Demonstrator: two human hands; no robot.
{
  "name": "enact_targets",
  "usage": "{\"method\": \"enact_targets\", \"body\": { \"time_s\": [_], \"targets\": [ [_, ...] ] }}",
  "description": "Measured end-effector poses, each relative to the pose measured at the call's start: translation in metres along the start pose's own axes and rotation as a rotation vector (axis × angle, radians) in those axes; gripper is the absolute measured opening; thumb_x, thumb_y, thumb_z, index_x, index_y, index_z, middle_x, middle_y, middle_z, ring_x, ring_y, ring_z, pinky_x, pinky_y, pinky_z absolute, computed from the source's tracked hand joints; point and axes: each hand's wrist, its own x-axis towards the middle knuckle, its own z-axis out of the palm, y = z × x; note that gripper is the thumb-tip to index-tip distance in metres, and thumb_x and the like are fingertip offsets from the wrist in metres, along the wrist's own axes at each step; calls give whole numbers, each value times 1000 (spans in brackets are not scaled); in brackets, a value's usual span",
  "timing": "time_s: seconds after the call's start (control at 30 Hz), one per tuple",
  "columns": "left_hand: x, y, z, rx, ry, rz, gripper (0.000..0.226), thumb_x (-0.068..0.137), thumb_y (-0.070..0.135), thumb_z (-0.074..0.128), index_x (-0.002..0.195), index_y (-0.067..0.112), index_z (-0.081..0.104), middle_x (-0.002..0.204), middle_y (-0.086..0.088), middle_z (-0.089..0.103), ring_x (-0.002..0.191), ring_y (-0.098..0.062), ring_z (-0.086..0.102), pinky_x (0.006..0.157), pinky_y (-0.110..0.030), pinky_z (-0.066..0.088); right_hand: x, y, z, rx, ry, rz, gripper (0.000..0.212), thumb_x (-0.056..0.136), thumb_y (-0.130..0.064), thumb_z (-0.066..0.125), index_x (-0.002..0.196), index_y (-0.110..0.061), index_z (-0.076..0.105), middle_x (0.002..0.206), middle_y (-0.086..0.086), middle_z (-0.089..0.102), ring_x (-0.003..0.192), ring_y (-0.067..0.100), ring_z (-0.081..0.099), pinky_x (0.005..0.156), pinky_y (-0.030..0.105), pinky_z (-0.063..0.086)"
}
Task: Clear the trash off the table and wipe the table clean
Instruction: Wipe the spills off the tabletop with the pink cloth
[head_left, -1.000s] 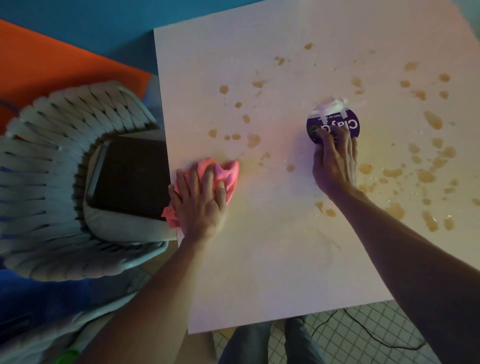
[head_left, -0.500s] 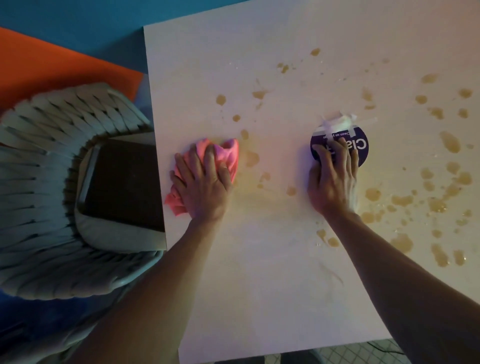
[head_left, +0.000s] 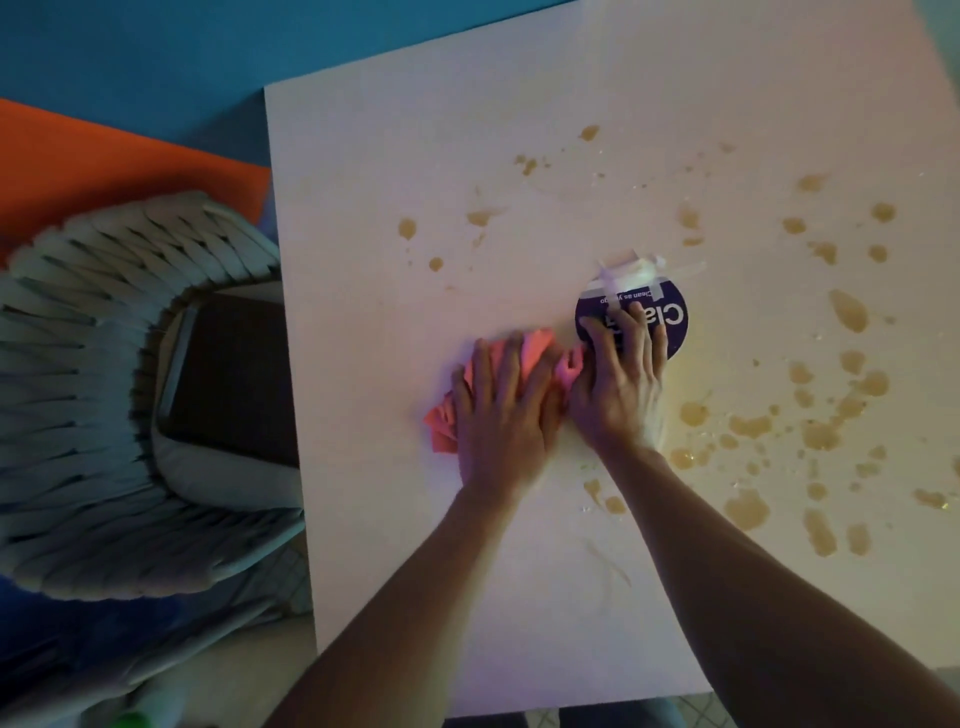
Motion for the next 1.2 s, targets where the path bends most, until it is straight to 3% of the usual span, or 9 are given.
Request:
{"method": "enact_targets", "body": {
  "time_s": [0.17,0.37,0.53,0.73,0.87,1.03,1.2],
  "targets": [
    [-52,-35,-18,60,-166,-2,46,105,45,40,150,39,43,162,-5,33,149,-38,27,116,-58,25,-1,-2,-8,-8,-77,27,44,82,-7,53,125,-7,64,137,19,53,137,40,42,117,56,26],
    [-45,-84,-26,95,-141,-353,47,103,46,38,148,33,44,157,-10,41,144,-41,37,112,-56,32,5,-5,-9,-46,-140,42,46,84,-7,50,128,-7,61,139,20,51,139,41,38,119,56,23],
    [13,-59,-10,37,-31,-683,47,104,46,33,147,31,43,158,-13,37,143,-45,35,110,-63,33,4,-1,-9,-67,-144,29,45,85,-7,49,129,-6,61,138,21,51,138,42,39,119,56,22],
    [27,-3,2,15,-10,-288,45,105,42,39,149,33,46,154,-12,44,141,-45,38,110,-59,31,4,1,-3,-16,-81,29,43,84,-4,53,125,-7,64,133,20,55,137,41,42,119,55,23],
    [-16,-23,-9,25,-100,-56,44,105,43,44,149,36,46,158,-8,39,144,-42,35,112,-58,31,5,-2,-7,37,-74,85,40,81,-9,50,116,-10,68,128,16,59,130,38,49,114,54,31],
    [-45,-73,-22,50,-148,-99,46,105,45,42,150,35,45,159,-10,39,146,-41,33,113,-57,29,31,-8,-16,25,-164,78,39,74,-9,57,110,-18,67,128,10,56,119,36,51,100,50,37],
    [-18,-119,-26,72,-131,-245,48,105,47,35,152,35,41,159,-10,38,146,-41,32,114,-57,28,83,-11,-2,-3,-204,12,37,82,-9,53,117,-19,62,133,10,51,132,32,43,108,56,32]
  ]
}}
